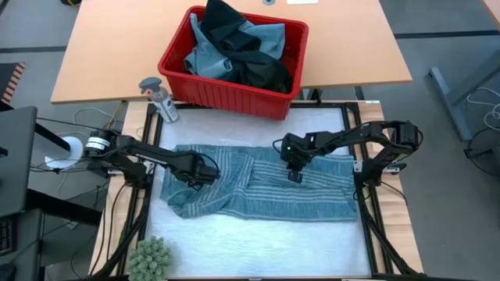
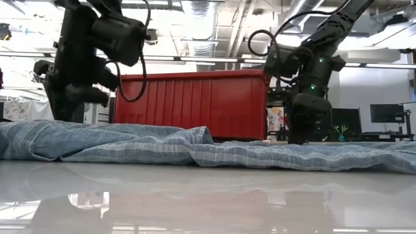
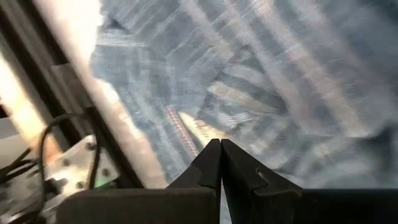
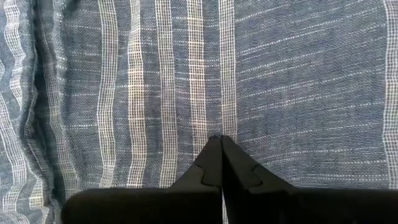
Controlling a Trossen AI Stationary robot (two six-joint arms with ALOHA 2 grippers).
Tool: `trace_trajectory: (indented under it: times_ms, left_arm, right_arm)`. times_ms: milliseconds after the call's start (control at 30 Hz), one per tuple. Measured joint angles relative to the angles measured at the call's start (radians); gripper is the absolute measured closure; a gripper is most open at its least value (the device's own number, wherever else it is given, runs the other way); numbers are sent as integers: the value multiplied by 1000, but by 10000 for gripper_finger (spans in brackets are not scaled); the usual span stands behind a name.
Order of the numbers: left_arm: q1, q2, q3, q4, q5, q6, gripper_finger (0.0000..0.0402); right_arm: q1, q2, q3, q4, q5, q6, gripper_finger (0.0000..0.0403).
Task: Fold Laundry from Bin
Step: Fold the light blue shirt
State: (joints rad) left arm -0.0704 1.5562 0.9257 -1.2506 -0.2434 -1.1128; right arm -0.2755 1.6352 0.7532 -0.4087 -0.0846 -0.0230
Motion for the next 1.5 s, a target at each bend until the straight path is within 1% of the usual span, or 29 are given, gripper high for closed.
trace_trajectory:
  times_ms: [133,233,333,400,467,533,600,700,767,833,933,1033,1167,1233,1300,1367,1400,1500]
  left_arm:
    - [-14,-77,1,-1,-4,-24,401]
    - [-66,-195,46,27,-73,-47,401]
    - [-123,-314,127,49,-150,-35,401]
    - [-172,-382,171,90,-178,26,402]
    - [-239,-427,201,172,-184,105,402]
    - [-314,-438,214,223,-182,155,401]
    - [-391,-424,227,244,-180,163,401]
    - [-490,-389,235,261,-175,83,401]
    - [-558,-383,243,309,-196,43,401]
    - [-614,-392,264,335,-254,1,401]
    - [-677,-402,277,319,-287,-24,401]
    - [-689,-386,264,272,-271,-48,391]
    - [-668,-348,244,146,-221,-42,354]
    - [-641,-336,222,82,-186,-31,328]
    - [-603,-335,178,52,-184,-83,303]
    - [-561,-344,111,77,-177,-124,281]
    - [-543,-354,71,115,-165,-131,272]
    - [-467,-403,-58,291,-93,-94,254]
  right_arm:
    - [-23,-4,10,14,-20,0,382]
    - [-19,-40,35,10,-18,-16,379]
    - [-8,-95,65,-7,-6,-33,377]
    - [-8,-145,97,6,-6,-32,377]
    - [-2,-185,112,-11,-11,-35,376]
    - [12,-222,119,-27,-28,-45,374]
    - [36,-264,137,-10,-73,-67,371]
    - [92,-303,176,9,-103,-81,359]
    - [138,-293,210,31,-100,-84,347]
    - [180,-268,259,68,-100,-89,331]
    - [221,-204,354,111,-101,-113,295]
    - [230,-115,456,79,-99,-110,246]
    - [229,-34,597,-89,-99,-86,188]
    - [229,-12,648,-187,-97,-108,173]
    - [223,-8,677,-250,-92,-129,168]
    - [210,-14,689,-291,-92,-146,168]
    - [200,-26,689,-312,-93,-158,170]
    - [162,-52,683,-396,-93,-216,175]
